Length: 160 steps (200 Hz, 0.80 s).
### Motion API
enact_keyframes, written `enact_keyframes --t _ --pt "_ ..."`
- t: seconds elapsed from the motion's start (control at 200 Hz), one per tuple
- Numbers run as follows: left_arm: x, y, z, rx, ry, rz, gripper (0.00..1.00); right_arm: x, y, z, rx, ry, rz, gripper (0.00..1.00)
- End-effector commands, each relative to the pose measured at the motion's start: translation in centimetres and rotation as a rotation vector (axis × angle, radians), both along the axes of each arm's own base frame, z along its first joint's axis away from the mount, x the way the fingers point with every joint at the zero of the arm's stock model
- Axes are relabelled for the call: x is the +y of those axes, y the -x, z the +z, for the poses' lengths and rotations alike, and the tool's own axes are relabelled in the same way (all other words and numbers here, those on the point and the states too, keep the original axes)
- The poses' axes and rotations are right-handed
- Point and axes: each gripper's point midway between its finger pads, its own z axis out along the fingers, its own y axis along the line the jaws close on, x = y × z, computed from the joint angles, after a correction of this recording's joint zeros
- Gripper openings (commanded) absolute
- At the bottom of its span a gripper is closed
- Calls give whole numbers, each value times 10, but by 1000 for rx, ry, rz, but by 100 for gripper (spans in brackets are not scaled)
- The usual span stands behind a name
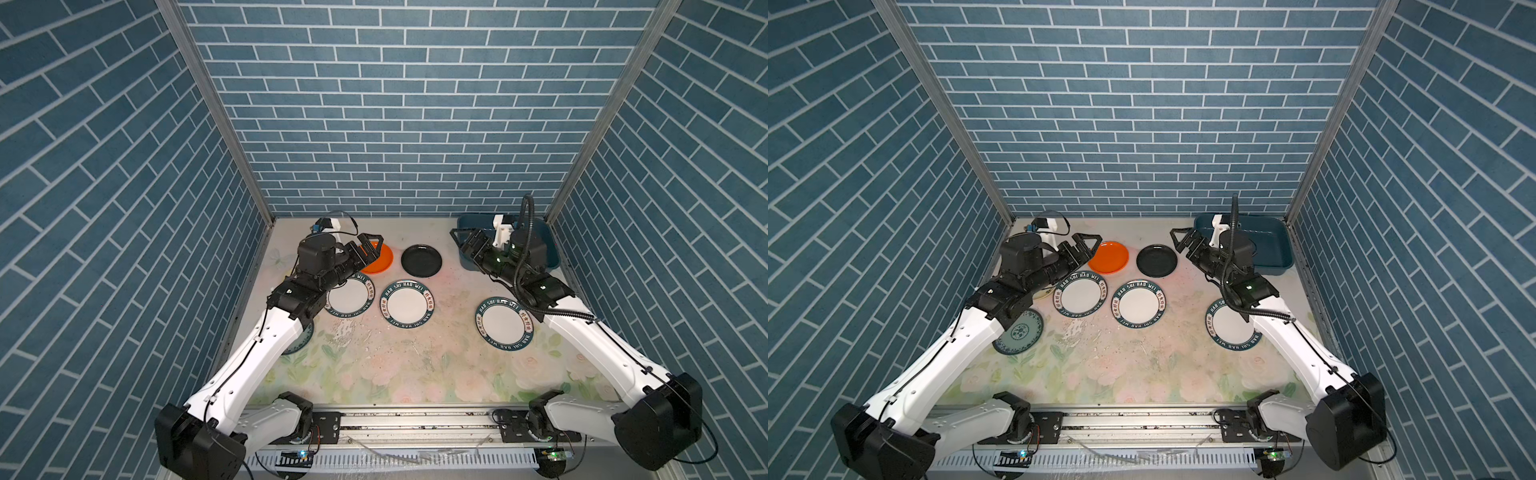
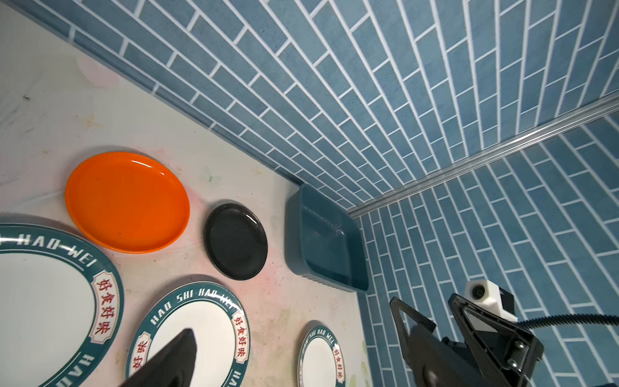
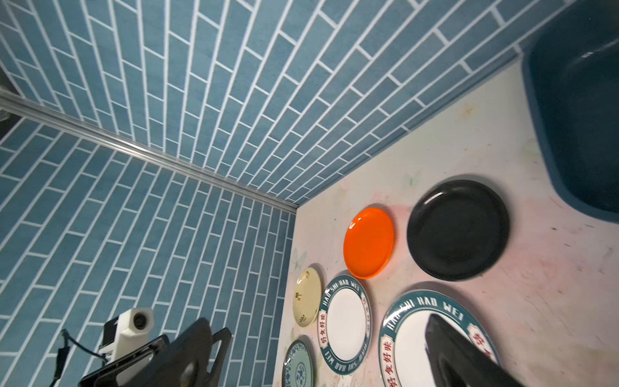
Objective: Place the plates into the plastic bin on the countertop
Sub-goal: Pick up the plate from the middle-right of the table.
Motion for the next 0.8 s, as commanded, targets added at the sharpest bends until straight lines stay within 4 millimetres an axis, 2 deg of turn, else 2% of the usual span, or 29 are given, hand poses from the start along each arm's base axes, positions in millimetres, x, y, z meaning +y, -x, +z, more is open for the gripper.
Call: enact_keyframes --t 0.0,0.05,0.11,0.19,0.315,0.38,0.465,0.59,0.715,0.795 --pt "4 -1 -7 59 86 23 100 17 -6 18 -67 -98 81 99" --pt "2 -4 -12 76 117 3 100 21 -8 16 -47 -108 100 99" --pt "-3 -9 -9 58 155 -42 100 26 -9 23 -83 -127 127 99" --pt "-7 -13 -8 57 108 -81 100 34 -10 33 -133 -159 174 99" --pt "-4 -16 -32 173 -31 -84 100 34 -25 8 -8 -83 130 99" --pt "-3 -15 -47 216 -73 -94 100 30 -31 3 2 -45 90 99" --pt "2 -12 -66 258 -138 -96 100 7 -35 -19 70 63 -34 98" --pt "1 -11 -84 256 -218 -143 100 -53 -26 -67 227 290 -276 98" --pt "-20 -19 -89 217 -217 -266 100 -101 -3 -116 403 377 -398 98" --pt "-40 -24 -90 180 -181 -356 100 -120 10 -136 453 379 -428 98"
